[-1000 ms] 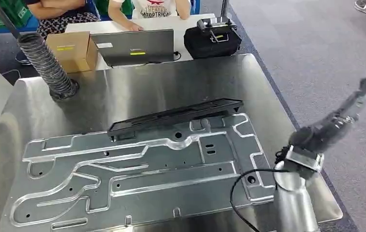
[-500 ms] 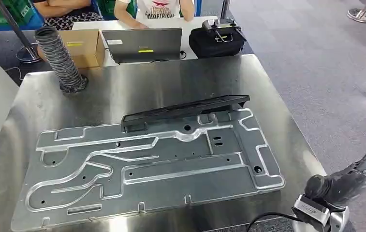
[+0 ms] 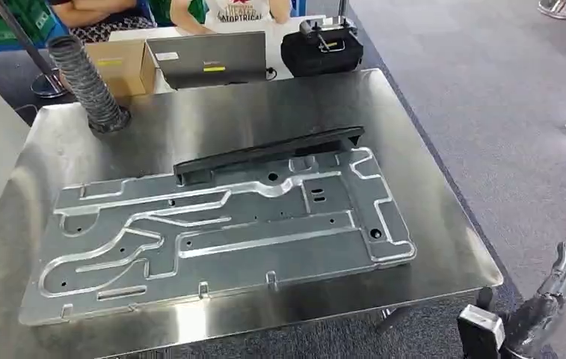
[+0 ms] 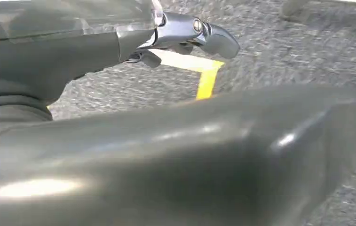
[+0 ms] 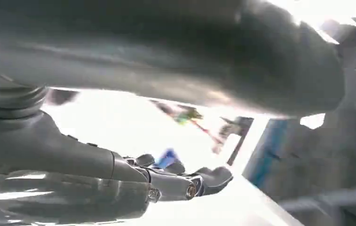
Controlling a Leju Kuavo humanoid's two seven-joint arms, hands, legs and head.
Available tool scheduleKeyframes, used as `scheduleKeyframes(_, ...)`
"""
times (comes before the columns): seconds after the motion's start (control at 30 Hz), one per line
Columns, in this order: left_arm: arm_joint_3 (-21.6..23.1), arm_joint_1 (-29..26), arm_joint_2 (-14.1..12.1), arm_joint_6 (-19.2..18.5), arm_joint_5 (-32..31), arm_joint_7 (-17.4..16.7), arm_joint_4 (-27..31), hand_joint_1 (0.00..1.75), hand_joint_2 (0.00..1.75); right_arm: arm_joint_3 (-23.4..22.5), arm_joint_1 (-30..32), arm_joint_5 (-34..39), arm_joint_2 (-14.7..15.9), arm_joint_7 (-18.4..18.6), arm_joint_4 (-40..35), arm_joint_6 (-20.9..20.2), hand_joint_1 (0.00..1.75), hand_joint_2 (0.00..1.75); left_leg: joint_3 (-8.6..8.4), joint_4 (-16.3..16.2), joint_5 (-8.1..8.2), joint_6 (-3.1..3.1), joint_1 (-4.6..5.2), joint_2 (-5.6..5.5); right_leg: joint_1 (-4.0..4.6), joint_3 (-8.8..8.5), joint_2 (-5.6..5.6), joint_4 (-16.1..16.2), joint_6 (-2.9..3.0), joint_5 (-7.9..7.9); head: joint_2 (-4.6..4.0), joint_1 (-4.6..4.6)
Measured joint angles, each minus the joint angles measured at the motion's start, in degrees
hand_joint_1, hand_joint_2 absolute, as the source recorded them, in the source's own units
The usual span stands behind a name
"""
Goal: Take the parts from the cabinet and place them on the table.
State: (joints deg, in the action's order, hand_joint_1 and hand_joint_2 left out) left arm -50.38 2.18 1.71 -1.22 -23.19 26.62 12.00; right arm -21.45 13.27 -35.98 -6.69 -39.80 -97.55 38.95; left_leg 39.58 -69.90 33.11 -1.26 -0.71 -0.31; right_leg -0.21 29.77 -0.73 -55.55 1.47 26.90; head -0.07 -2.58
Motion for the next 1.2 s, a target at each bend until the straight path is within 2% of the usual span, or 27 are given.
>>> scheduleKeyframes(0.03,0.00,0.00,0.02,0.02,-0.22,0.00,0.00,0.00,0.00,-1.38,-0.19,0.13,-0.09,0.00,2.76,-0.39,0.00,0.00,0.53,-3.42,1.19,-0.12,0.00,0.00,0.04,0.76,-0.03,-0.20,-0.01,-0.49,0.02,0.00)
scheduleKeyframes(0.07,0.00,0.01,0.04,0.02,-0.29,0.00,0.00,0.00,0.00,-2.35,-0.22,0.35,-0.13,0.02,4.66,-0.46,0.00,0.00,0.13,-4.87,0.59,-0.19,0.01,0.00,0.07,1.61,-0.04,-0.44,-0.10,-0.92,0.00,0.00)
scheduleKeyframes(0.1,0.00,0.01,0.07,0.04,-0.29,0.00,0.00,0.00,0.00,-3.55,-0.24,0.42,-0.15,0.00,7.04,-0.22,0.00,0.00,-1.49,-3.70,-1.13,-0.15,0.01,0.00,0.07,2.46,-0.06,-0.79,-0.23,-1.28,0.00,0.00)
scheduleKeyframes(0.17,-0.02,0.04,0.07,0.17,-0.29,0.00,0.00,0.00,0.00,-5.26,-1.20,0.11,-0.15,0.00,12.84,0.37,0.00,0.00,-7.87,4.83,-4.92,0.28,0.01,0.00,0.06,3.97,0.01,-1.46,-0.50,-1.94,0.00,-0.02)
scheduleKeyframes(0.2,-0.04,0.20,0.09,0.17,-0.31,0.00,0.00,0.00,0.00,-6.11,-1.63,0.11,-0.15,0.00,15.68,0.48,0.00,0.00,-11.22,9.69,-4.61,0.60,0.06,-0.02,0.05,4.42,0.03,-1.87,-0.74,-2.19,0.02,0.00)
scheduleKeyframes(0.23,-0.04,0.43,0.07,0.17,-0.33,0.00,0.00,0.00,0.00,-7.06,-1.70,0.11,-0.15,0.00,17.92,0.62,0.00,0.00,-13.18,13.12,-2.91,0.89,0.32,-0.06,0.16,4.96,-0.03,-2.03,-1.08,-2.39,0.00,0.00)
scheduleKeyframes(0.33,-0.20,0.19,0.15,0.17,-0.39,0.18,0.02,0.00,0.00,-8.43,-2.74,0.20,-0.18,-0.11,22.93,0.96,0.00,0.00,-12.60,13.61,-3.75,1.36,0.68,-0.05,-0.02,5.16,-0.03,-1.94,-2.08,-3.76,0.02,0.00)
scheduleKeyframes(0.37,-0.35,0.14,0.22,0.17,-0.44,0.18,0.00,0.00,0.00,-9.34,-3.39,0.48,0.24,-0.11,26.47,1.00,0.00,0.00,-11.99,14.15,-4.49,1.88,0.38,0.08,0.35,5.34,0.15,-1.88,-2.55,-4.20,0.00,0.00)
scheduleKeyframes(0.43,-0.66,0.38,0.46,0.17,-0.46,0.15,0.02,0.00,0.00,-10.86,-4.06,0.52,0.68,-0.09,31.70,1.05,0.00,0.00,-11.38,14.30,-5.48,2.86,0.14,0.43,-0.10,6.35,0.57,-4.39,-3.03,-0.15,0.00,0.02)
scheduleKeyframes(0.53,-0.68,0.38,0.46,0.17,-0.46,0.15,0.02,0.00,0.00,-11.00,-4.09,0.46,0.76,-0.09,32.15,1.05,0.00,0.00,-11.34,14.29,-5.50,2.89,0.14,0.43,-0.10,6.40,0.57,-4.59,-3.04,0.06,0.00,0.02)
scheduleKeyframes(0.57,-0.72,0.40,0.46,0.17,-0.46,0.13,0.02,0.00,0.00,-11.13,-4.17,0.38,0.85,-0.09,32.65,1.05,0.00,0.00,-11.18,14.29,-5.57,2.97,0.14,0.43,-0.12,6.61,0.58,-5.21,-3.06,0.69,0.00,0.00)
scheduleKeyframes(0.6,-1.07,0.25,0.48,0.20,-0.46,0.15,0.02,0.00,0.00,-12.63,-5.17,-0.69,1.33,-0.09,37.73,1.05,0.00,0.00,-10.17,14.26,-6.37,3.08,0.19,0.44,-0.23,8.64,0.62,-11.90,-3.40,5.91,0.00,0.00)
scheduleKeyframes(0.63,-1.38,0.14,0.55,0.41,-0.18,-0.02,0.02,0.00,0.00,-14.93,-6.12,-3.59,1.79,-0.09,45.14,1.05,0.00,0.00,-7.87,13.81,-7.66,2.87,0.24,0.52,-0.56,9.08,0.61,-19.04,-3.88,7.25,0.00,0.00)
scheduleKeyframes(0.7,-1.38,0.13,0.57,0.68,0.24,0.18,0.02,0.00,0.00,-18.77,-8.36,-11.61,2.43,0.64,51.77,1.05,0.00,0.00,-6.54,13.22,-8.22,2.48,0.12,0.70,-0.69,3.10,0.60,-10.90,-3.74,2.60,0.00,0.00)
scheduleKeyframes(0.73,-1.40,0.21,0.66,0.74,0.24,0.39,0.02,0.00,0.00,-22.14,-9.27,-17.40,2.51,2.39,54.78,1.07,0.00,0.00,-6.16,12.80,-8.41,2.29,0.13,0.69,-0.72,-0.44,0.61,-5.61,-3.53,1.64,0.00,0.00)
scheduleKeyframes(0.77,-1.42,0.21,0.68,0.83,0.26,0.55,0.02,0.00,0.00,-25.63,-10.15,-22.96,2.51,5.55,57.38,1.07,0.00,0.00,-5.78,12.53,-8.62,1.96,0.45,0.67,-0.35,-2.59,0.66,-1.80,-3.17,3.00,0.02,0.00)
scheduleKeyframes(0.8,-1.49,0.22,0.70,0.87,0.28,0.61,0.02,0.00,0.00,-28.68,-10.71,-27.51,2.51,9.22,59.39,1.09,0.00,0.00,-5.68,12.45,-8.97,1.64,0.45,0.67,-0.29,-3.19,0.69,-0.55,-2.82,3.27,0.00,0.00)
scheduleKeyframes(0.87,-1.83,0.22,0.70,0.90,0.28,0.79,0.02,0.00,0.00,-33.92,-11.45,-34.23,2.51,15.98,63.58,1.07,0.00,0.00,-5.36,12.54,-9.78,0.98,0.27,0.65,-0.08,-2.64,0.69,-0.75,-2.57,3.13,0.02,0.00)
scheduleKeyframes(0.9,-2.03,0.11,0.70,0.90,0.26,0.83,0.02,0.00,0.00,-35.80,-11.92,-36.73,2.56,19.44,66.10,0.76,0.00,1.75,-5.32,12.59,-10.09,0.52,0.35,0.58,-0.05,-2.32,0.67,-0.60,-1.98,2.71,0.00,0.00)
scheduleKeyframes(0.93,-2.30,0.11,0.61,0.90,0.20,0.85,0.02,0.00,0.00,-37.26,-12.49,-38.69,2.58,22.94,68.62,-0.34,0.00,0.00,-4.94,12.03,-9.19,0.28,0.17,0.46,-0.71,-2.02,0.45,-0.17,-1.24,2.03,0.00,0.00)
scheduleKeyframes(1.0,-2.40,0.08,0.66,0.81,-0.52,1.00,0.02,0.00,0.00,-39.11,-13.58,-42.35,2.91,30.32,73.82,-8.10,0.00,0.00,-3.31,7.05,-3.33,-0.20,0.05,0.44,-0.45,-0.93,0.42,-0.23,-0.28,1.03,0.00,0.00)
scheduleKeyframes(1.03,-2.40,0.16,0.66,0.65,-1.08,1.07,0.02,0.00,0.00,-39.35,-13.95,-43.74,2.97,33.52,75.78,-14.70,0.00,0.00,-2.20,2.60,0.01,-0.35,0.01,0.45,-0.26,-0.26,0.42,-0.29,-0.19,0.56,0.00,0.00)
scheduleKeyframes(1.07,-2.40,0.26,0.66,0.37,-1.77,1.20,0.02,0.00,0.00,-39.50,-14.33,-44.97,3.06,36.74,77.36,-22.28,0.00,0.00,-1.29,-1.69,2.34,-0.46,0.01,0.45,-0.10,0.45,0.39,-0.41,-0.12,0.04,0.00,0.00)
scheduleKeyframes(1.1,-2.38,0.37,0.66,0.15,-2.21,1.29,0.02,0.00,0.00,-39.57,-14.61,-45.97,3.08,39.07,78.51,-27.81,0.00,0.00,-0.99,-4.47,2.96,-0.54,0.01,0.45,0.00,1.16,0.36,-0.60,-0.09,-0.39,0.00,0.00)
scheduleKeyframes(1.13,-2.38,0.45,0.63,-0.04,-2.63,1.40,0.02,0.00,0.00,-39.57,-14.83,-47.17,3.08,40.99,79.67,-32.23,0.00,0.00,-1.66,-5.47,2.02,-0.51,0.02,0.45,0.08,2.17,0.31,-0.95,-0.10,-0.89,0.00,0.00)
scheduleKeyframes(1.17,-2.34,0.47,0.63,-0.07,-2.82,1.40,0.02,0.00,0.00,-39.55,-15.02,-47.76,3.04,41.47,80.19,-33.47,0.00,0.00,-3.32,-4.06,-0.04,-0.37,0.04,0.45,0.15,3.11,0.29,-1.34,-0.13,-1.33,0.00,0.00)
scheduleKeyframes(1.2,-2.30,0.53,0.63,-0.13,-2.97,1.42,0.02,0.00,0.00,-39.40,-15.24,-48.55,2.66,41.84,81.26,-34.50,0.00,0.00,-5.89,-0.88,-2.23,-0.12,0.12,0.45,0.19,4.07,0.31,-1.73,-0.20,-1.73,0.02,0.00)
